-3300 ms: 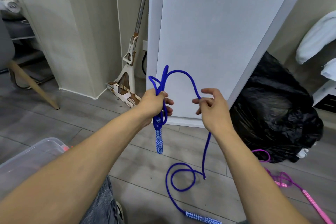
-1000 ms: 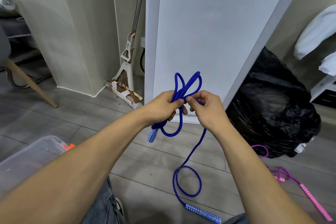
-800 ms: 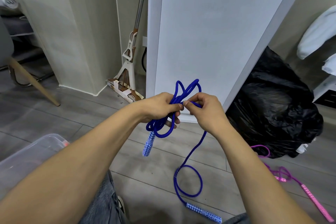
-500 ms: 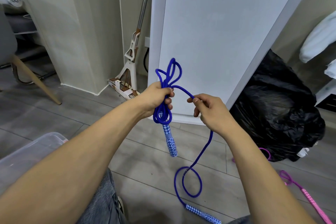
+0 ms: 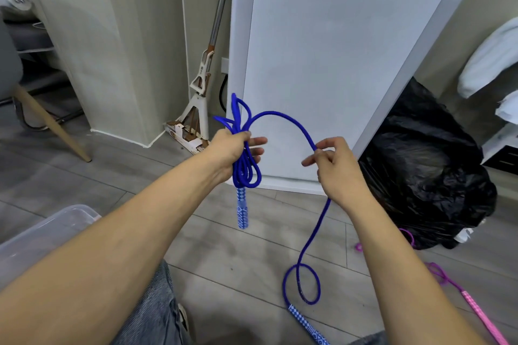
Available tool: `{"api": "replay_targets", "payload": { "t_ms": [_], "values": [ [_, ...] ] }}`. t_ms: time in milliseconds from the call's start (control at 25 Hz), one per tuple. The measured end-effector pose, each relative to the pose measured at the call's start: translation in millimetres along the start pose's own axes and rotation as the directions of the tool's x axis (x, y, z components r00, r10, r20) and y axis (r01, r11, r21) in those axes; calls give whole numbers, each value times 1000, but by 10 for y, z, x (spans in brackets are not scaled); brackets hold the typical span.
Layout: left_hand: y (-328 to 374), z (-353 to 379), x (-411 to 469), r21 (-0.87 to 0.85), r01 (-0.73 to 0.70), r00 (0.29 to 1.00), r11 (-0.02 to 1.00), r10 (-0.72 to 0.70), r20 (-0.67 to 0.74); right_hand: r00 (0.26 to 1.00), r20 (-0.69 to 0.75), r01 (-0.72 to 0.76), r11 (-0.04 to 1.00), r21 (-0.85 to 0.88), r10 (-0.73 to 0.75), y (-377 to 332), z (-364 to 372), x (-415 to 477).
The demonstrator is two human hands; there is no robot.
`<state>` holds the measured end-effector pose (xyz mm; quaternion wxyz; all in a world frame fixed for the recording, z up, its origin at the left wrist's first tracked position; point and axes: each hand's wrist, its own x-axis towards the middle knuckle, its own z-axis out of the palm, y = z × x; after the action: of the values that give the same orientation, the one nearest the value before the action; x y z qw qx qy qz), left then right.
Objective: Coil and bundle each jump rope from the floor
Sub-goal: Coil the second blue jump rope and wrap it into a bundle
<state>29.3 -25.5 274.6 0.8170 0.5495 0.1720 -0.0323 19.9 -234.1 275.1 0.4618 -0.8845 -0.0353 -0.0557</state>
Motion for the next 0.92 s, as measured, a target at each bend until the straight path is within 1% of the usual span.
{"api": "replay_targets", "payload": {
  "t_ms": [40, 120, 200, 320, 400, 480, 560, 640, 720, 800, 840, 920],
  "values": [
    [-19, 27, -28, 3, 26, 999, 1000, -26, 47, 998, -54, 12, 997, 77, -8, -33, 51, -7],
    [-49, 81, -80, 45, 33, 994, 998, -38, 104, 992, -122, 26, 985, 169, -5, -111, 155, -34],
    [-96, 142, -112, 94, 18, 991, 995, -30, 130, 992, -122, 40, 972, 233, -11, -197, 250, -69],
    [-179, 223, -178, 159, -1, 984, 987, -28, 175, 996, -71, 64, 964, 257, -47, -266, 376, -121],
    [-215, 261, -205, 162, 7, 976, 987, -41, 213, 994, -96, 69, 966, 250, -46, -278, 415, -145],
    [-209, 286, -227, 138, 35, 974, 990, -65, 218, 989, -142, 76, 964, 254, -41, -272, 425, -148],
    [-205, 293, -222, 125, 53, 976, 991, -78, 203, 987, -153, 86, 972, 217, -53, -271, 433, -145],
    [-226, 292, -190, 134, 31, 988, 990, -51, 149, 991, -107, 93, 986, 135, -79, -297, 458, -149],
    [-243, 281, -143, 171, -26, 998, 985, 17, 58, 996, -36, 86, 989, 119, -83, -318, 492, -163],
    [-222, 264, -113, 196, -84, 996, 977, 91, -24, 999, -11, 49, 989, 136, -48, -325, 512, -189],
    [-192, 249, -104, 178, -100, 992, 979, 112, -56, 999, -7, 34, 992, 118, -33, -320, 514, -192],
    [-122, 201, -68, 44, -103, 987, 994, 108, -115, 998, 52, 27, 996, 82, -31, -303, 502, -191]
  ]
}}
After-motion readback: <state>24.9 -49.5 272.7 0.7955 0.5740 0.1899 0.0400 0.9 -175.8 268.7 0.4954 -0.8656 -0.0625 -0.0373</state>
